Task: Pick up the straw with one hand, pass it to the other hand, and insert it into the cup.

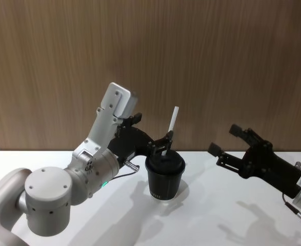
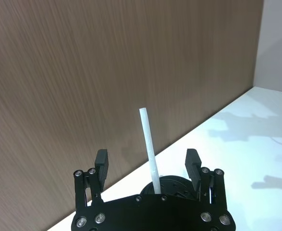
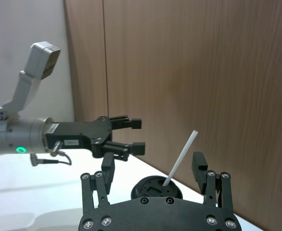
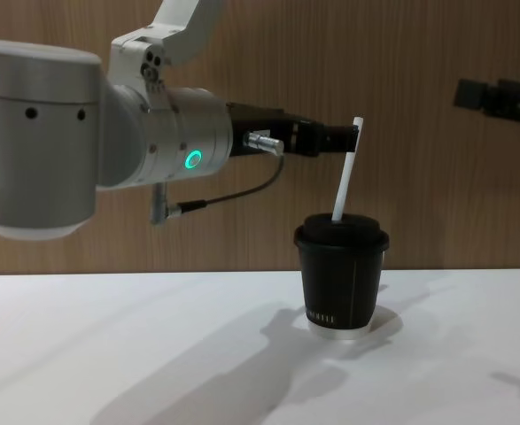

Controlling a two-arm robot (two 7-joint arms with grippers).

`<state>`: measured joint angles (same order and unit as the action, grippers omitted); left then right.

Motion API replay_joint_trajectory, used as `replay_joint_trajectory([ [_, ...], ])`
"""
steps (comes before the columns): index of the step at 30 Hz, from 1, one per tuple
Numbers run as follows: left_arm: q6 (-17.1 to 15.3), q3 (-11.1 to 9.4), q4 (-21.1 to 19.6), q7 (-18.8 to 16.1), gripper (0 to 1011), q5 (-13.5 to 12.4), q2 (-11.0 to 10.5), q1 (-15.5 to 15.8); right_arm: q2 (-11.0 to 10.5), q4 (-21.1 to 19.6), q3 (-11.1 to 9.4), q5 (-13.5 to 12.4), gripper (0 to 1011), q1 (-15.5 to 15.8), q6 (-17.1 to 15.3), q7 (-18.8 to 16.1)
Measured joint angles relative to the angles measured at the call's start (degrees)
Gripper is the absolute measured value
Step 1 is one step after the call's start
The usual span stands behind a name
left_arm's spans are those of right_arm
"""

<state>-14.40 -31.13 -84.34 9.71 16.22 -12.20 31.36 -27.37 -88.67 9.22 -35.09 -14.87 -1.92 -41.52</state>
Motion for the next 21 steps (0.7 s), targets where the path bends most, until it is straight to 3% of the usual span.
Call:
replay_joint_trajectory([
  [8, 2.55, 0.45, -0.75, 0.62, 1003, -0.29, -0.64, -1.47, 0.76, -0.63, 0.24, 1.16, 1001, -0.68, 0.33, 3.25],
  [21, 5.90, 1.07, 0.27, 1.48, 1003, -0.42, 0.23, -1.96, 2.47, -0.80, 0.58, 3.42, 1001, -0.19, 4.76, 7.60],
])
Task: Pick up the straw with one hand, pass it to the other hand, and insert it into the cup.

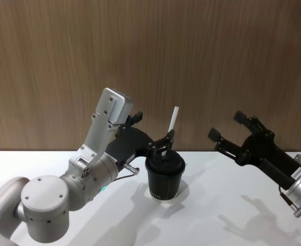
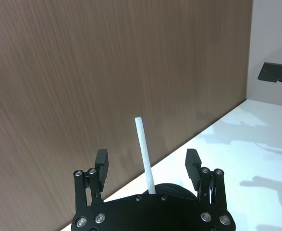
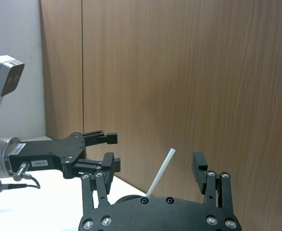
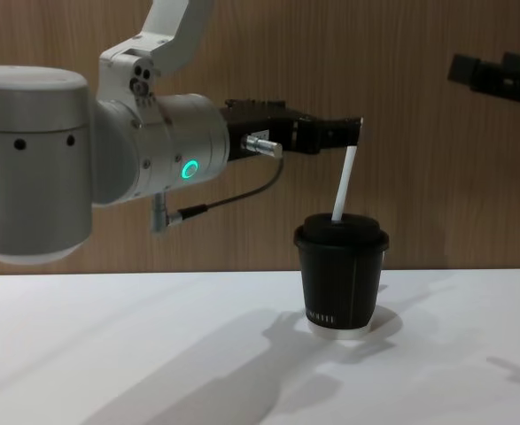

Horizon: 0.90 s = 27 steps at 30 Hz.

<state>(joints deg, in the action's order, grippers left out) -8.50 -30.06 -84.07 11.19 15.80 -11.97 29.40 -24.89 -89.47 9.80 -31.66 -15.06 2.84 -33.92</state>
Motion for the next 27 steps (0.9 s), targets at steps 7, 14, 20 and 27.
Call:
replay_joint_trajectory([
  [7, 0.92, 0.17, 0.65, 0.30, 1003, -0.05, 0.48, 0.11, 0.38, 0.08, 0.38, 0.75, 1001, 0.37, 1.86, 1.04],
  [14, 1.40, 0.25, 1.00, 0.45, 1003, -0.06, 0.72, 0.17, 0.56, 0.11, 0.57, 1.09, 1001, 0.54, 2.72, 1.52],
  [20, 1.64, 0.29, 1.16, 0.51, 1003, -0.07, 0.86, 0.20, 0.67, 0.14, 0.65, 1.29, 1001, 0.62, 3.20, 1.78],
  [27, 1.82, 0.34, 1.27, 0.56, 1003, -0.06, 0.95, 0.23, 0.72, 0.17, 0.71, 1.41, 1001, 0.67, 3.51, 1.93],
])
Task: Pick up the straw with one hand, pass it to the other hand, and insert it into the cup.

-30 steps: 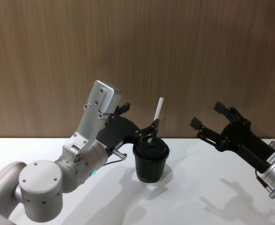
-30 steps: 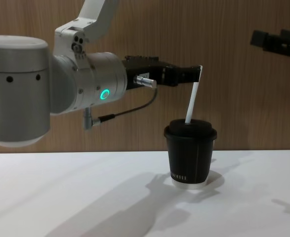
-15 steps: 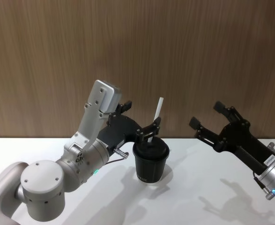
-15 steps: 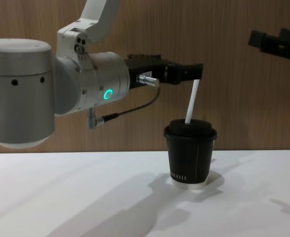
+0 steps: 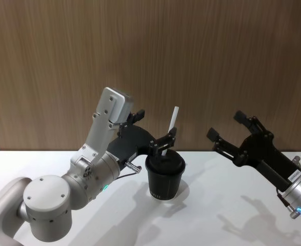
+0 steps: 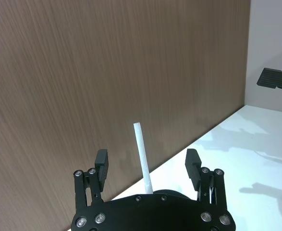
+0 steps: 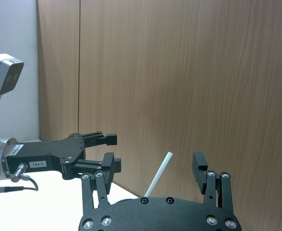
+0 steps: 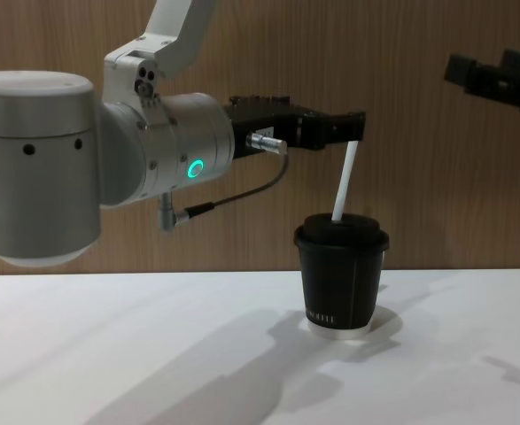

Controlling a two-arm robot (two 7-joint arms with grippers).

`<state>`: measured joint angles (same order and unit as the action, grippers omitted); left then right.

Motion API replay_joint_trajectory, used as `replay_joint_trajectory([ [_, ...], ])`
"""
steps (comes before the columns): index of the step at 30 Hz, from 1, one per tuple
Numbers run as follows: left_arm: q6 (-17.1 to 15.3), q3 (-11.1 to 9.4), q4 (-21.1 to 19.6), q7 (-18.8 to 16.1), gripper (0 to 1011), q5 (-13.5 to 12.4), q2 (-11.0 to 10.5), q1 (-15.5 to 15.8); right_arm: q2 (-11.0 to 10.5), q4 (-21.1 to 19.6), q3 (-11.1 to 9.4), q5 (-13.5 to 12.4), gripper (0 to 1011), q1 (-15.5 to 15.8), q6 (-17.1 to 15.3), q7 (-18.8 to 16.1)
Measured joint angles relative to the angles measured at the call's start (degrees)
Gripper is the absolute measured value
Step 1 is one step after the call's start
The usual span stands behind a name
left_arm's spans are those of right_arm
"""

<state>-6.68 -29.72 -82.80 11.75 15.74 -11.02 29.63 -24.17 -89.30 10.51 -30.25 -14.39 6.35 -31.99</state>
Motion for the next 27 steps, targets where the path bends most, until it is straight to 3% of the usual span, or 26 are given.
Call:
replay_joint_trajectory([
  [27, 0.19, 0.01, 0.13, 0.06, 1003, 0.00, 0.10, 0.03, 0.09, 0.00, 0.07, 0.15, 1001, 0.08, 0.37, 0.25],
])
